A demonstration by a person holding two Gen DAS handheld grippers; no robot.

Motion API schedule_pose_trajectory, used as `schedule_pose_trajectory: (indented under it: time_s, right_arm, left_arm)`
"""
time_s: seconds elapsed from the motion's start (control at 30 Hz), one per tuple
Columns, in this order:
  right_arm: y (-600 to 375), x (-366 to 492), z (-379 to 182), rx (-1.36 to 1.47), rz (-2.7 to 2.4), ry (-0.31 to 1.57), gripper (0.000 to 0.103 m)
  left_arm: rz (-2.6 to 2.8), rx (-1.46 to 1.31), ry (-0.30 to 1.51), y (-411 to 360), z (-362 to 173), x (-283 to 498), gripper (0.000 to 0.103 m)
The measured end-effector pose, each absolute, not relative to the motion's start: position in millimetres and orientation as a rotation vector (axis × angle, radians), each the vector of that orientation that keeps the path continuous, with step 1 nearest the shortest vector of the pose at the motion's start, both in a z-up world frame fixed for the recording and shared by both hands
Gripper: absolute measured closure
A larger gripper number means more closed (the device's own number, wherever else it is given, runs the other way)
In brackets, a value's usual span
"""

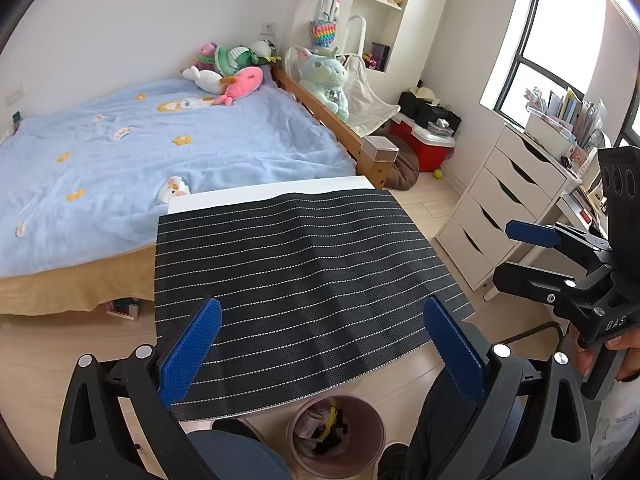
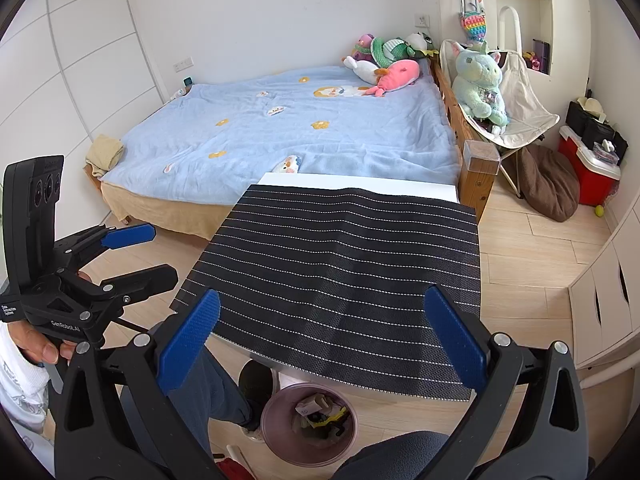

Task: Collect trash

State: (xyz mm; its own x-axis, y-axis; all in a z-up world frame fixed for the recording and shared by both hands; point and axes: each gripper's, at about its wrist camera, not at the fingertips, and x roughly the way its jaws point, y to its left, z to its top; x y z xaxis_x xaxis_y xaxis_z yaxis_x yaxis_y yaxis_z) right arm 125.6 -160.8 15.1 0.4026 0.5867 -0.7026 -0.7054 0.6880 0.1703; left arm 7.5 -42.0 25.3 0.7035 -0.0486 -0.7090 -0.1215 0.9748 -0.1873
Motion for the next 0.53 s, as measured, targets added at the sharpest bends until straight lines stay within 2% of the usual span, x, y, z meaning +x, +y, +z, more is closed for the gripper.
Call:
schedule_pose_trajectory:
  time_s: [0.53]
  right_arm:
    - [-166.4, 123.8, 14.1, -0.166, 0.817, 0.814, 0.003]
  left_arm:
    - [0.043, -0.201, 0.791, -51.9, 24.4, 5.5, 0.006]
